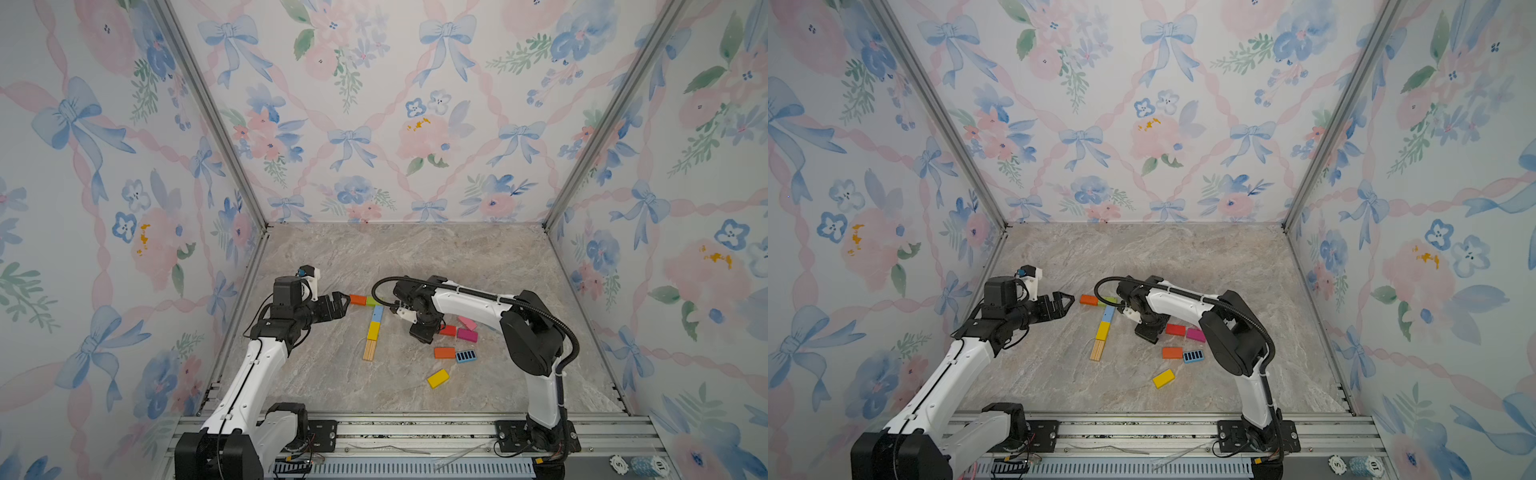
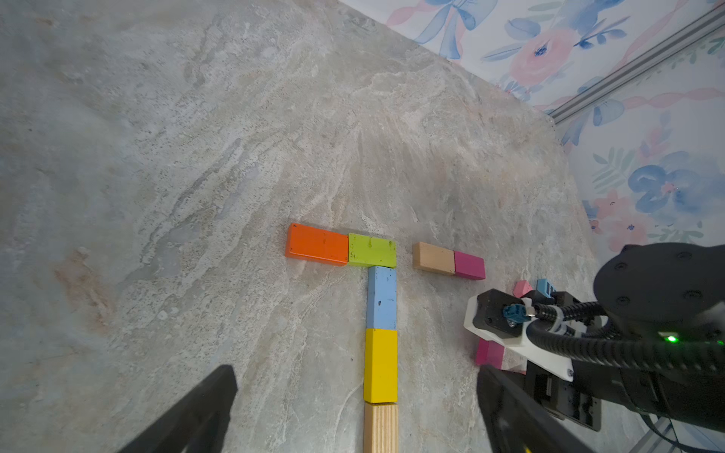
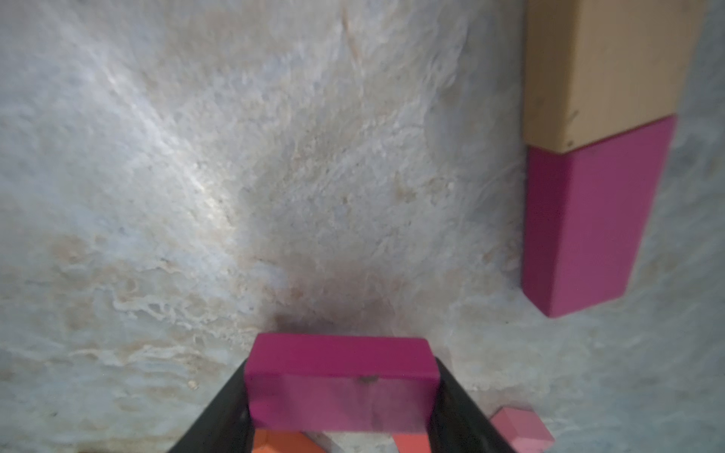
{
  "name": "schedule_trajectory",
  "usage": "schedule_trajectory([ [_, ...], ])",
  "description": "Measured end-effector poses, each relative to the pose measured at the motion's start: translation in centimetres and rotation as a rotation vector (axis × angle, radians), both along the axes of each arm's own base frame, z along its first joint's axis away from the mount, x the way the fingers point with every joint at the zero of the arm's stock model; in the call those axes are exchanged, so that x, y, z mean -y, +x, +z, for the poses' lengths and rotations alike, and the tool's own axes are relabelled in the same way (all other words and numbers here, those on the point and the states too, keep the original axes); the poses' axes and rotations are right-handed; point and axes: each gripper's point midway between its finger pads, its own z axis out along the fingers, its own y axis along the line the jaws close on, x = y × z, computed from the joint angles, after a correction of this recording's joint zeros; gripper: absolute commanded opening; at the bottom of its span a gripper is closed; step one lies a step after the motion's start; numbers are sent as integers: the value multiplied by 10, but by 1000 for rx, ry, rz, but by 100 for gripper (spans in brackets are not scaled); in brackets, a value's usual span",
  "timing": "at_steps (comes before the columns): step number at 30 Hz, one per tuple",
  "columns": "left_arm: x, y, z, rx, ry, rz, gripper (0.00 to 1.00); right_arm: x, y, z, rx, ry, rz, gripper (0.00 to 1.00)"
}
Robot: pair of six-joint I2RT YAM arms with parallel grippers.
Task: Assemble the number 7 with building blocks
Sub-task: Place the building block at the center of the board, then assemble the building block at the center of the board.
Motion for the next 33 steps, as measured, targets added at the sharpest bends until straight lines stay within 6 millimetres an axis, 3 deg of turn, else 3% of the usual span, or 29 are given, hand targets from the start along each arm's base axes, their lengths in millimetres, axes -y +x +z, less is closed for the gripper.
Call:
schedule_trajectory([
  [10, 0, 0, 0, 0, 0, -1, 98, 3, 11, 0, 17, 10, 14, 82],
  [15, 2, 0, 0, 2, 2, -8, 98, 1, 13, 0, 23, 21, 8, 85],
  [17, 5, -2, 0, 7, 8, -26, 98, -4, 15, 6, 38, 75, -21, 86],
  [20, 21, -7, 2, 23, 27, -87, 98, 0, 25, 42, 103, 230, -141, 87],
  [23, 51, -19, 2, 21, 67, -189, 98, 32, 53, 113, 247, 482, -389, 87],
  [24, 65, -24, 4, 14, 87, -234, 97, 55, 65, 141, 312, 588, -506, 87],
  [27, 113, -33, 16, 6, 153, -366, 95, 126, 83, 185, 437, 814, -812, 87],
  [30, 168, -38, 12, -29, 241, -489, 90, 183, 81, 179, 433, 943, -1068, 87],
  [33, 211, -43, -15, -101, 336, -577, 83, 208, 67, 151, 343, 978, -1222, 87],
])
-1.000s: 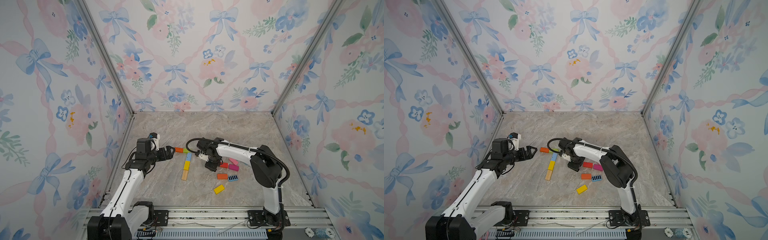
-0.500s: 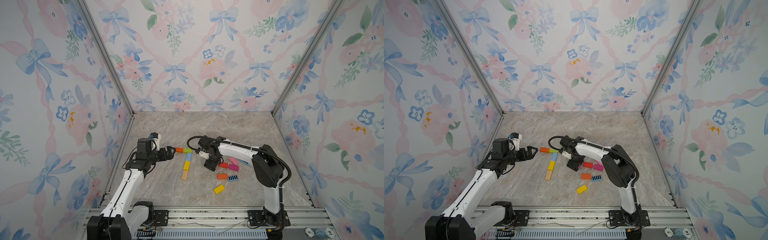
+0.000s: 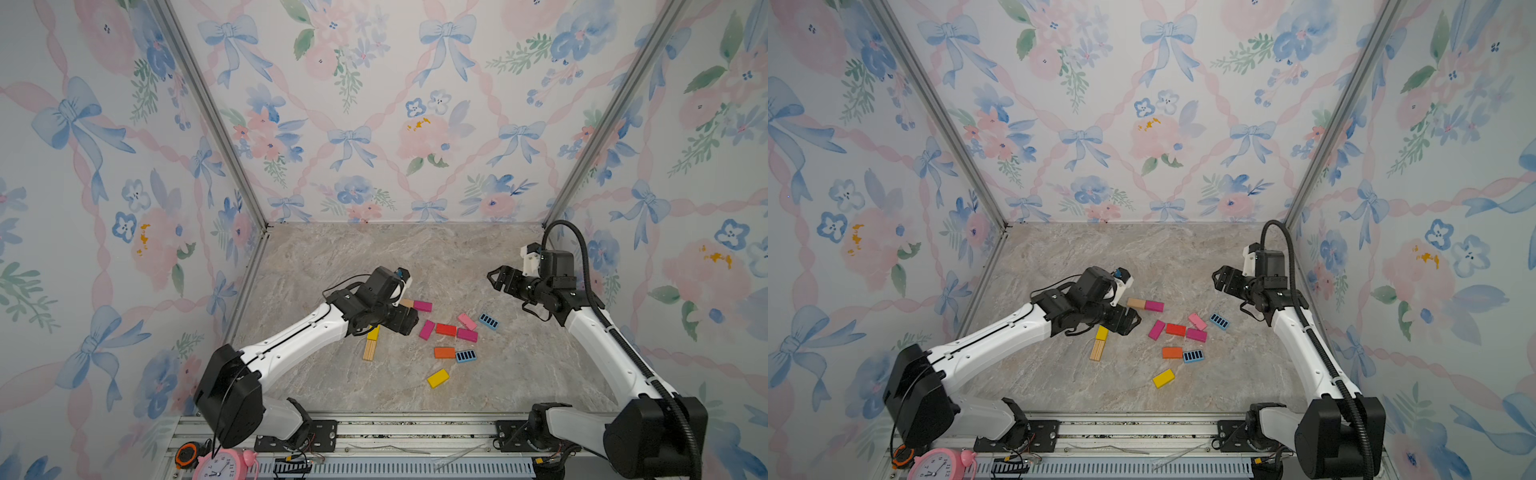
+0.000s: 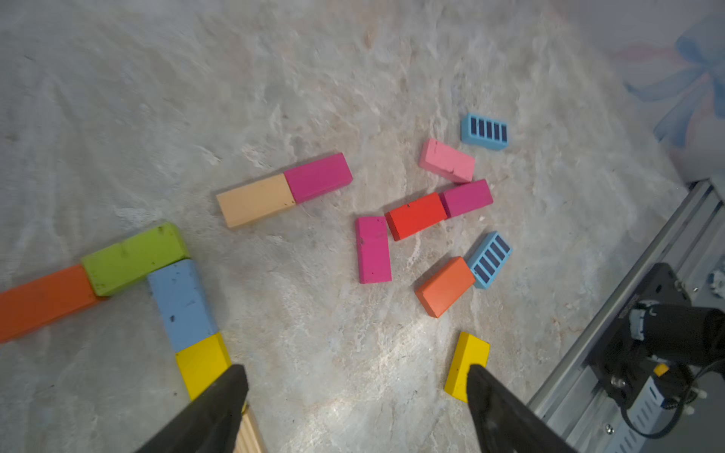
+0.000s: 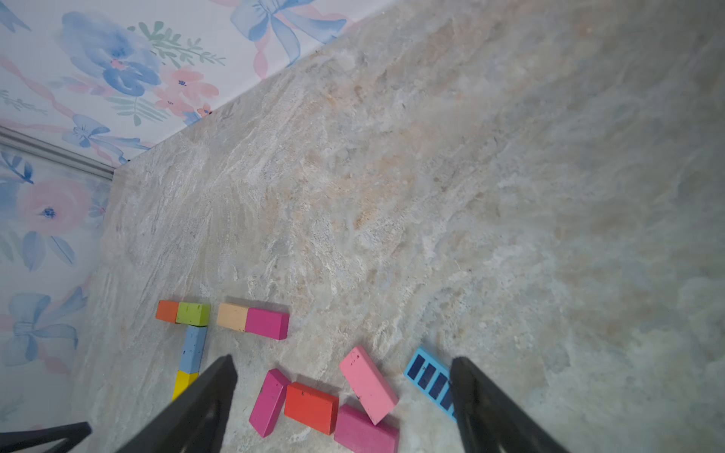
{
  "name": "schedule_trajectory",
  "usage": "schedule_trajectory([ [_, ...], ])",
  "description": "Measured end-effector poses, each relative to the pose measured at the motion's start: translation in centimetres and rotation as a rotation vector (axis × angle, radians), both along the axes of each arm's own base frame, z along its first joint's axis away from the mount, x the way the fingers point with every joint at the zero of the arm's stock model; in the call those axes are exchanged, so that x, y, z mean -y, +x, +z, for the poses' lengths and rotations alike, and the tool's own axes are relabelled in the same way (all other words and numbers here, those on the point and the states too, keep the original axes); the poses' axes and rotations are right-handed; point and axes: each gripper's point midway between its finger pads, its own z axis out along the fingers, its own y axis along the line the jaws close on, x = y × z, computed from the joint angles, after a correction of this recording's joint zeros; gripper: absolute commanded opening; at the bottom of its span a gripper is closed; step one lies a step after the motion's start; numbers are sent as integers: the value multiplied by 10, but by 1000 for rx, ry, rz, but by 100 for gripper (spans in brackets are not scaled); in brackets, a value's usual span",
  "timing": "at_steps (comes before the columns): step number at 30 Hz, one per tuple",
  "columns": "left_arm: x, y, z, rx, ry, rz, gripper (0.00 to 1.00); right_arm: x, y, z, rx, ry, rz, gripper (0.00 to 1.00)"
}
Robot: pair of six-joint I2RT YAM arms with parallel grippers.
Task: Assemble the number 7 with building blocks
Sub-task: Assemble the building block at the center of the board.
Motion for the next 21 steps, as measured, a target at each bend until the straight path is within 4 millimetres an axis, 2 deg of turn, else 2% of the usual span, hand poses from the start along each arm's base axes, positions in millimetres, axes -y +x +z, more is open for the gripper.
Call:
schedule_trajectory([
  [2, 16, -4, -28, -52, 76, -28, 80, 5, -9, -9, -33, 47, -16, 87],
  [5, 24, -7, -69, -125, 184, -38, 77, 1, -21, -7, -25, 103, -8, 87],
  [8, 29, -8, -94, -168, 255, -45, 76, -7, -29, -2, -10, 150, 16, 87],
  [11, 42, -5, -102, -173, 278, -59, 74, -11, -30, -2, -9, 175, 26, 87],
  [15, 56, 1, -101, -159, 274, -68, 71, -16, -28, -1, -7, 208, 41, 87],
  [21, 60, 10, -111, -165, 305, -58, 62, -20, -25, -3, -17, 238, 50, 87],
])
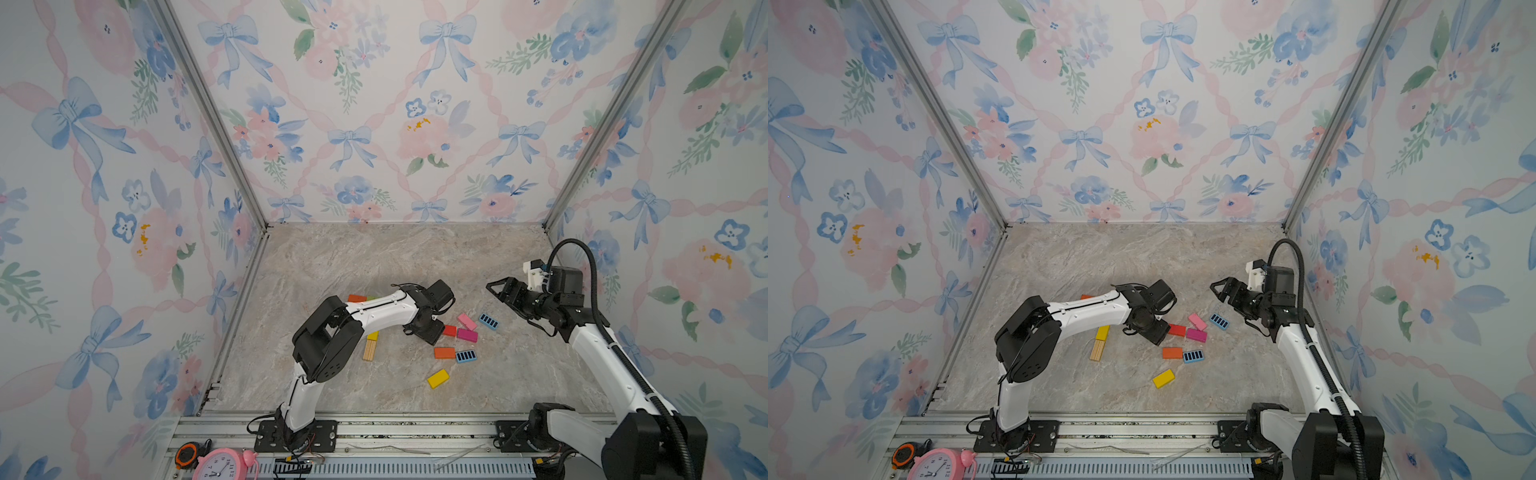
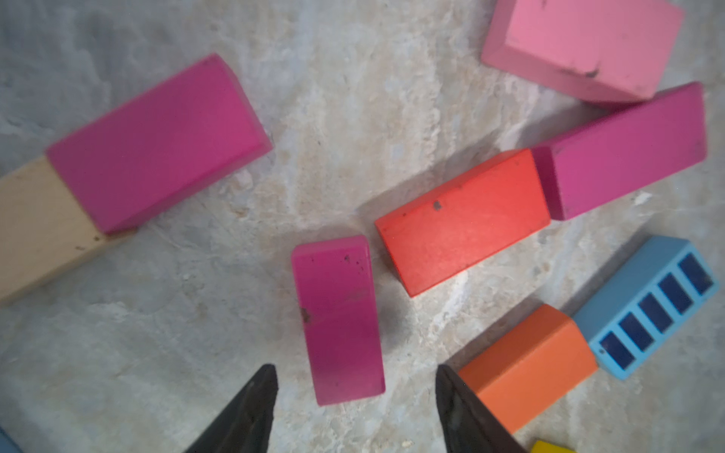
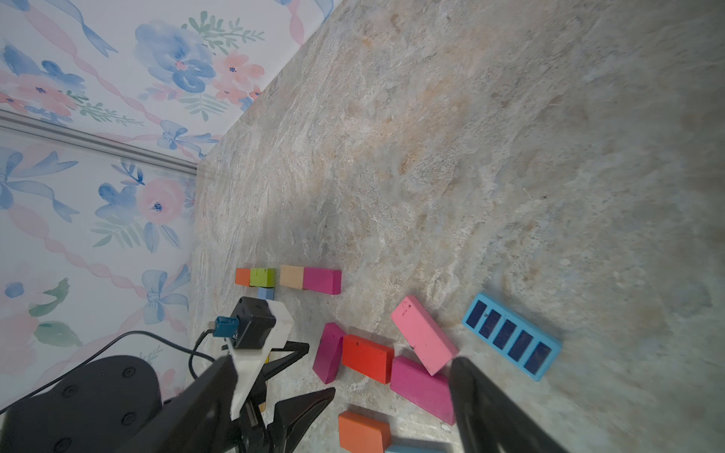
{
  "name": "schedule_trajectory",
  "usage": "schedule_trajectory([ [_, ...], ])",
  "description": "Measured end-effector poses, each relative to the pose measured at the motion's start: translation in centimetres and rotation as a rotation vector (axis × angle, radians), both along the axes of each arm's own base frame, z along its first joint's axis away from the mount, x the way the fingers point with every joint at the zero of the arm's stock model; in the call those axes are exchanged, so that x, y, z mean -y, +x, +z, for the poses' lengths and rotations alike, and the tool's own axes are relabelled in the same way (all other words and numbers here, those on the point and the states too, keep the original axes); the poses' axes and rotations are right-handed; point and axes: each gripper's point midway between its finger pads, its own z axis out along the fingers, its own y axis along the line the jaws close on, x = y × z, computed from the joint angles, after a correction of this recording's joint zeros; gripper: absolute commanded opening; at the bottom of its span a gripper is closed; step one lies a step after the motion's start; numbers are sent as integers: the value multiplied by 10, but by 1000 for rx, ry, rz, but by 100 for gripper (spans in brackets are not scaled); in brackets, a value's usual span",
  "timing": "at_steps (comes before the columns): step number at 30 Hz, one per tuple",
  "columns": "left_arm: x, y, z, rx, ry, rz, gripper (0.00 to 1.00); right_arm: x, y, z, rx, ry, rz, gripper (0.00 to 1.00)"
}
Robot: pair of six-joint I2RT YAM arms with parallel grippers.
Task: Assemble the number 7 with building blocks
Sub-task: Assemble the building block at the center of the board.
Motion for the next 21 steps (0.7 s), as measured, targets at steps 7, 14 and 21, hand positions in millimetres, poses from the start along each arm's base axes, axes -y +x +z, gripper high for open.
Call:
schedule_trajectory([
  [7, -1, 6, -8, -10, 13, 26, 42, -1, 1, 2, 7, 9, 5, 87],
  [14, -3, 8, -8, -20, 8, 52, 21, -1, -1, -2, 1, 9, 5, 87],
  [21, -5, 9, -8, -38, -7, 93, 17, -1, -1, 1, 11, 8, 5, 87],
])
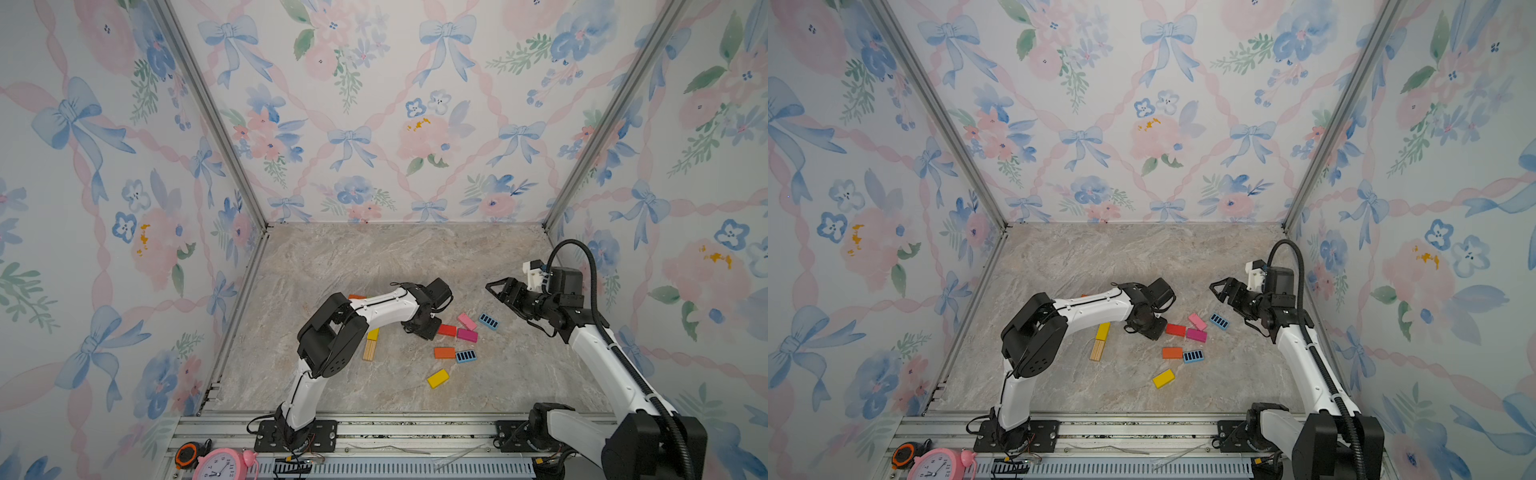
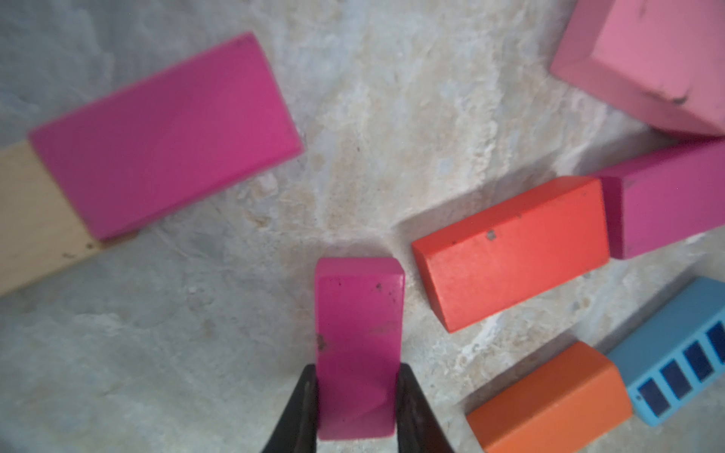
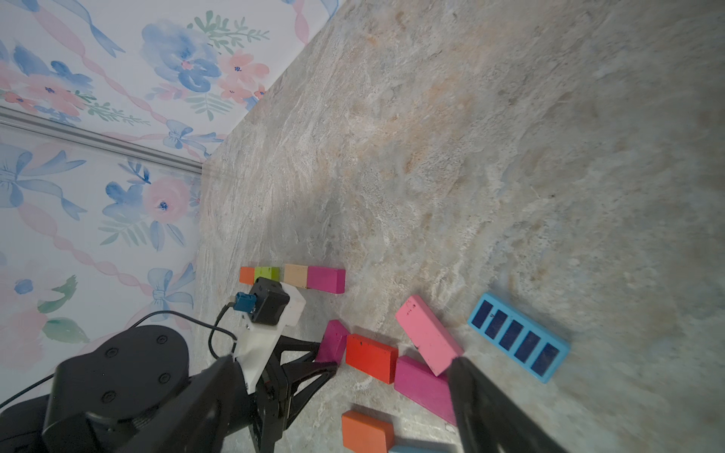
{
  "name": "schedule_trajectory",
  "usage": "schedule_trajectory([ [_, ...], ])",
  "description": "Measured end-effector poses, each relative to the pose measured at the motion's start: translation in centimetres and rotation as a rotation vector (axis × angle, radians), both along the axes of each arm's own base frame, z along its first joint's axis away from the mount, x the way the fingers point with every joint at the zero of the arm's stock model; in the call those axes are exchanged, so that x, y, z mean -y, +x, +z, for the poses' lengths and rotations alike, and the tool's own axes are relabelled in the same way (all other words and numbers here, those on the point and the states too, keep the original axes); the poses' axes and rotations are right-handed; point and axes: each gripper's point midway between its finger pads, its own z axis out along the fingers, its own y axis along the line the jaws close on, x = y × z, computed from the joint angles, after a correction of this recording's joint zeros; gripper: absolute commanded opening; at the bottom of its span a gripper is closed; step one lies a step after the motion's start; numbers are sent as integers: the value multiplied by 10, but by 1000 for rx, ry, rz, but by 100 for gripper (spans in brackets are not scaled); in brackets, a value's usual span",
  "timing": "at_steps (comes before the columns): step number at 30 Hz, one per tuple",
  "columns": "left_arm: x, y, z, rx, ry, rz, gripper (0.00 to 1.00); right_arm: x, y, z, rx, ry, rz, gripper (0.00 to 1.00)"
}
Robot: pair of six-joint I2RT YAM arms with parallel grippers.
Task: Assemble the number 7 with building blocks
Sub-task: Assemble the building block at the center of the board.
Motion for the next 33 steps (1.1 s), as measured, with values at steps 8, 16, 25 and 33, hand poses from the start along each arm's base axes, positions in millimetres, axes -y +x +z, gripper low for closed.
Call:
schedule_trajectory([
  [8, -10, 12, 0, -20, -17, 91, 14, 0, -2, 3, 12, -3, -2, 87],
  [16, -14, 16, 0, -28, -24, 143, 14, 0, -2, 3, 12, -5, 0, 86],
  [25, -11, 16, 0, -43, -37, 179, 14, 0, -2, 3, 13, -5, -1, 86],
  [33, -4, 18, 1, -65, -63, 217, 15, 0, -5, 3, 17, -5, 0, 86],
])
